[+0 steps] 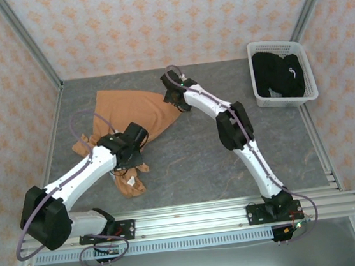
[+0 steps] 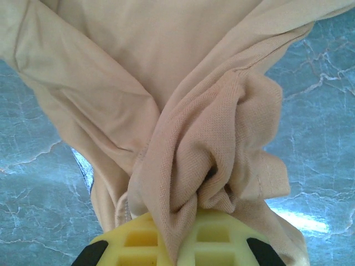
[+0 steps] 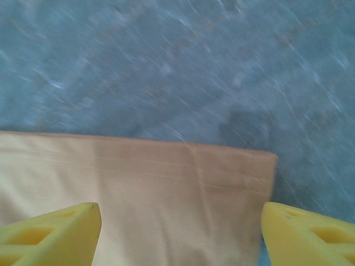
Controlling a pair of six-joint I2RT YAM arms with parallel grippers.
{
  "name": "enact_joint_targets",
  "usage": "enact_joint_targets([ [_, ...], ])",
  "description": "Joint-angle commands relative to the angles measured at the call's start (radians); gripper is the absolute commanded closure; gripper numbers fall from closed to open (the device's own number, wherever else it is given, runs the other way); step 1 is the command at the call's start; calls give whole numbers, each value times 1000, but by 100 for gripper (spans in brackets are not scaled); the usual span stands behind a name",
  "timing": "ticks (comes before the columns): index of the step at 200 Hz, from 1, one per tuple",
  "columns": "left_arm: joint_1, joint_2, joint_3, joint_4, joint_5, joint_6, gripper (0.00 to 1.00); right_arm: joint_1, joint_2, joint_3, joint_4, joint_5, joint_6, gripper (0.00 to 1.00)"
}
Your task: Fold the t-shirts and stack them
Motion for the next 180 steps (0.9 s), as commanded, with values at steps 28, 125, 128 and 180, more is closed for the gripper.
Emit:
enact_joint_targets([
  [28,35,-68,15,-48,-4,27,100,12,76,61,-153,92,51,43],
  [125,74,-143,260,-92,-102,93,100,-55,-483,-349,63,171,32,100],
  [128,75,-141,273,-91,-107,96,100,-57,-510,-371,69,176,30,100],
  [180,76,-229,440,-25,-232,145,100,-71,-947,-619,154,216,-45,100],
])
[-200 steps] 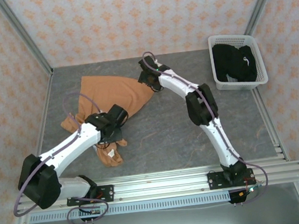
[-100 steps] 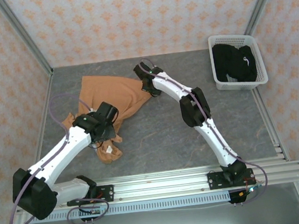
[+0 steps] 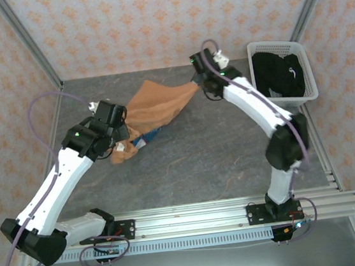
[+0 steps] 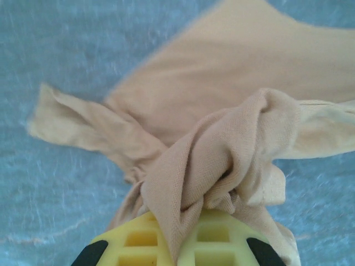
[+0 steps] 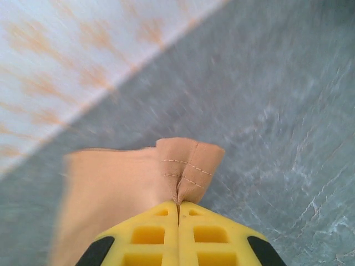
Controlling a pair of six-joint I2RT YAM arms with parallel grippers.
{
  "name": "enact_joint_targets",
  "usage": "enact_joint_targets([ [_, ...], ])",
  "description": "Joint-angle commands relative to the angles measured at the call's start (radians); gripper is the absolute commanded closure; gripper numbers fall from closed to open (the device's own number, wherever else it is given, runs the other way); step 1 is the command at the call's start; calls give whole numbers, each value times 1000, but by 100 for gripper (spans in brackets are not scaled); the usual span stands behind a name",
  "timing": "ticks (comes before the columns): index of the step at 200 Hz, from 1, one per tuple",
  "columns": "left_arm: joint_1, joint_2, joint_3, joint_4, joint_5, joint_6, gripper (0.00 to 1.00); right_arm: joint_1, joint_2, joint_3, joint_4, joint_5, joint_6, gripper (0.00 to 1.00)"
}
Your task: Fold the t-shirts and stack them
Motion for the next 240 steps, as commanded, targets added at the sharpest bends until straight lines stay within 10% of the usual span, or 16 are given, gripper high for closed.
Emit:
enact_joint_targets([
  [1,8,-90,66,36,-116,44,100,4,-150,-80,43,64,-55,100],
  [91,8,-263,279,261,5,140,100,-1,-602,-140,83,198,-183,100],
  [144,39,158,587,187,-77,127,100,-159,-349,46,27,153,-146,100],
  [189,239,688,876,197,162,35,100,-297,98,274,8,10,-172,100],
  [198,267,848,1021,136,223,20,82,-317,208,374,-47,-29,-177,98],
  [216,288,1132,1417,-102,244,-6,30,-347,425,648,-248,-104,-180,52],
  [240,282,1227,1566,-271,219,7,19,-346,565,864,-446,-132,-187,32],
])
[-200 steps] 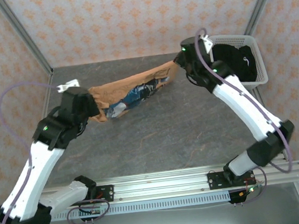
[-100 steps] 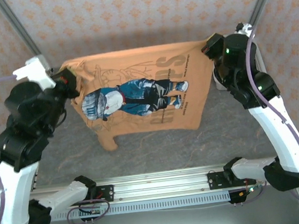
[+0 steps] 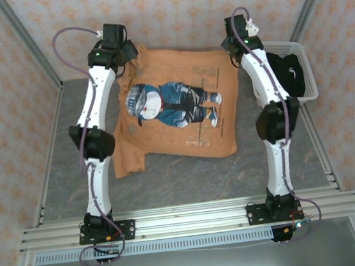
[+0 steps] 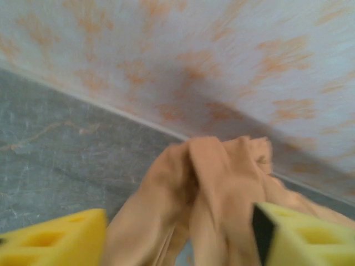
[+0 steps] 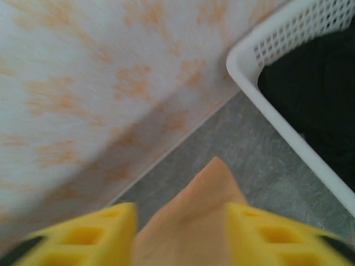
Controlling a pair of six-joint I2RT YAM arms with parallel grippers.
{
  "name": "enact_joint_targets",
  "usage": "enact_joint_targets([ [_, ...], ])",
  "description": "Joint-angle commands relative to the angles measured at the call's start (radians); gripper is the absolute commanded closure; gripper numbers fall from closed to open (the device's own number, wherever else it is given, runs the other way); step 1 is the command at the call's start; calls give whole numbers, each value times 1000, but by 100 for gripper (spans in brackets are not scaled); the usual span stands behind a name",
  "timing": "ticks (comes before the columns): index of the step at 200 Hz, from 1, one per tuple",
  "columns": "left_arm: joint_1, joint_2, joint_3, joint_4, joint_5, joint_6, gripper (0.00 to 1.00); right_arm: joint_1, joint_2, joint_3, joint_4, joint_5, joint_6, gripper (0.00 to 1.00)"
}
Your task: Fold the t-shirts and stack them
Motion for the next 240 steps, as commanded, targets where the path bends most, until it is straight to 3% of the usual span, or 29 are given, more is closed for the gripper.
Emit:
enact_joint_targets([
  [1,-8,-29,108,-287,14,-15,19,-3,32,166,-281,-65,-20,32],
  [13,-17,-126,-81,-268,-10,5,19,9,-12,77,-273,-69,-27,31],
  [21,-17,-230,-295,-212,-16,9,19,19,-64,-22,-242,-70,-26,31],
  [45,26,-535,-849,-88,-5,-68,24,52,-289,-429,-83,-101,30,33],
  [77,114,-765,-1289,-131,-24,-86,32,125,-546,-853,16,-142,108,37],
  [103,243,-918,-1571,-63,35,-115,32,201,-663,-1097,53,-276,178,45],
  [125,301,-944,-1652,-10,116,-137,35,293,-677,-1237,143,-392,251,54],
  [161,301,-934,-1648,8,111,-159,37,369,-540,-1253,233,-475,305,57],
  [201,301,-948,-1631,-8,86,-141,38,346,-384,-1180,150,-397,271,59],
  [240,297,-982,-1644,-26,104,-120,37,222,-305,-1141,15,-305,247,59],
])
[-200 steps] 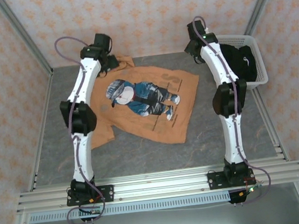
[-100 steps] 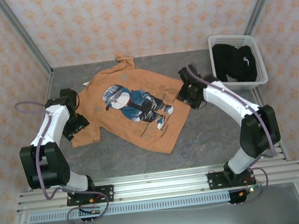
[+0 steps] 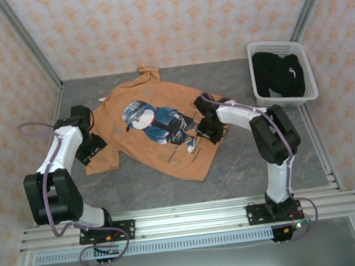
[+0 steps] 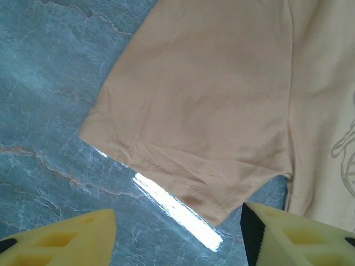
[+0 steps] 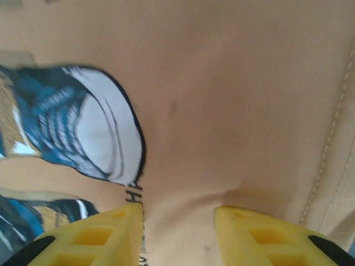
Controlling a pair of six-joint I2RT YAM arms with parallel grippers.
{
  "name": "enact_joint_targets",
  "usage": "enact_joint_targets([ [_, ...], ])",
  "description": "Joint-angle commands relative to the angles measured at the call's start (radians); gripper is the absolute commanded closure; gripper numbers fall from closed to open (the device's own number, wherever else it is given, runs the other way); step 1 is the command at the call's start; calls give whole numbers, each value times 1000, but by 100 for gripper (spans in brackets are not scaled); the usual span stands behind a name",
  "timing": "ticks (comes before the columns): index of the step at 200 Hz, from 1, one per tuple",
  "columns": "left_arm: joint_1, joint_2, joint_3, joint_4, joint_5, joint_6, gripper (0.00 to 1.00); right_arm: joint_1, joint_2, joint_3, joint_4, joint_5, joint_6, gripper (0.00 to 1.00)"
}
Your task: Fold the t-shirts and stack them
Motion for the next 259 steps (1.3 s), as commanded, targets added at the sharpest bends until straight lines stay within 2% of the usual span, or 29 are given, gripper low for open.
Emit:
enact_joint_targets([
  [1,-7,-49,14,-23,5,12,37,-90,50,10,-120,114,-20,59],
  [32,-41,-71,-10,-55,42,27,34,-217,91,87,-181,154,-102,59],
  [52,-97,-75,-41,-73,80,22,34,-288,115,170,-194,174,-177,57],
  [74,-173,-86,-106,-69,112,-9,35,-305,130,302,-235,164,-281,51],
  [99,-236,-101,-183,-55,124,-42,34,-301,49,320,-265,160,-309,45],
  [122,-271,-93,-235,-42,133,-59,33,-286,-99,197,-271,181,-270,43],
  [179,-293,-5,-279,84,106,-80,27,-241,-502,-261,-260,107,-65,39],
  [229,-297,81,-302,208,126,-103,30,-223,-580,-426,-218,12,11,37],
  [259,-319,112,-310,297,144,-131,36,-223,-607,-480,-189,-15,63,35],
])
